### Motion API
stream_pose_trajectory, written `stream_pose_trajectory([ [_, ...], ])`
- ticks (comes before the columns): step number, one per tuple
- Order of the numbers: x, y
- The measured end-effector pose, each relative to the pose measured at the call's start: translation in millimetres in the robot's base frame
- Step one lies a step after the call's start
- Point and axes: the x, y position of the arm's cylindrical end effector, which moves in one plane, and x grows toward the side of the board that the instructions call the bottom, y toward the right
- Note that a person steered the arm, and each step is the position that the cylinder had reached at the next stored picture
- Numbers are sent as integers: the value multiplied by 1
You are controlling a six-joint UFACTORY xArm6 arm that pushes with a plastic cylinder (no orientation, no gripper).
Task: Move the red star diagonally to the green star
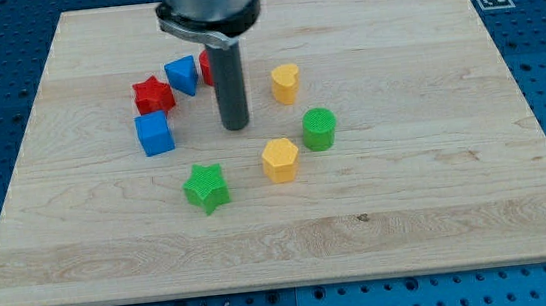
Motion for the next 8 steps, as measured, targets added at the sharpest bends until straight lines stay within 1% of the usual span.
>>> stream_pose_trajectory([
  [1,0,-19],
  [3,0,-29],
  [4,0,-52],
  [6,-1,-74],
  [8,-13,-66],
])
